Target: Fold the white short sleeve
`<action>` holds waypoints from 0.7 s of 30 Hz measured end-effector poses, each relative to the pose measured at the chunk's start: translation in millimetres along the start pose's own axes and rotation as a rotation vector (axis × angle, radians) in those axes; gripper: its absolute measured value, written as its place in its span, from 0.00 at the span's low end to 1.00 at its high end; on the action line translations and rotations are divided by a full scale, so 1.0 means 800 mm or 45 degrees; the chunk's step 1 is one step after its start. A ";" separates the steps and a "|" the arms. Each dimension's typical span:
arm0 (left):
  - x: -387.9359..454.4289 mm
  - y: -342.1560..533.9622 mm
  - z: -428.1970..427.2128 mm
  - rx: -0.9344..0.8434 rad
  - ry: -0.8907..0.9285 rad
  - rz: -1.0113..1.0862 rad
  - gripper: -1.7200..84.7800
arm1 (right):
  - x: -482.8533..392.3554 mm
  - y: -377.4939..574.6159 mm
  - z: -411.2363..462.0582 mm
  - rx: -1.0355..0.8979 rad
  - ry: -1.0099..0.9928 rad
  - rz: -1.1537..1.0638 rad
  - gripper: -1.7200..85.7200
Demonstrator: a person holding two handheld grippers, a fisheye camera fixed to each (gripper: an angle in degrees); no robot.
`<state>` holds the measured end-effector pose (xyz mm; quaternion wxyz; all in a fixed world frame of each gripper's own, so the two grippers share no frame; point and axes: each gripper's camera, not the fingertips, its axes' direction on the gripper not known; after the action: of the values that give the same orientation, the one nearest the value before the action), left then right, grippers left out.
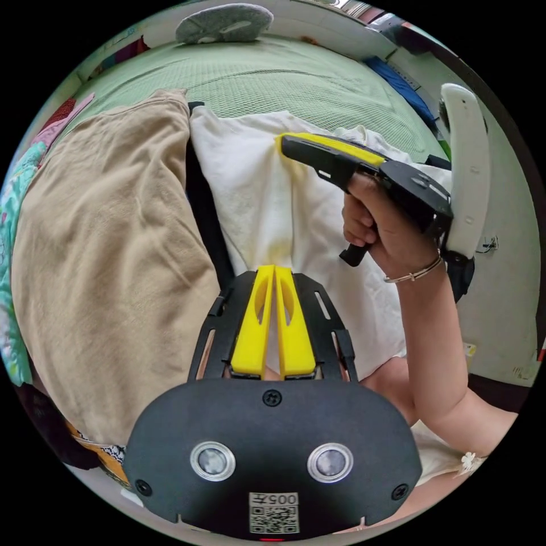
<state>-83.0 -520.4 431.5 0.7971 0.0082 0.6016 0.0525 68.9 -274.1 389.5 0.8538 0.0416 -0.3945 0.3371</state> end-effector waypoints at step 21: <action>0.183 -0.050 0.048 0.053 -0.020 0.124 0.02 | 0.040 -0.039 -0.138 0.015 -0.139 0.168 0.07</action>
<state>-3.6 -544.8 299.0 0.7980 0.0545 0.5951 0.0787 173.7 -243.5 342.6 0.8068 0.0389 -0.4402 0.3922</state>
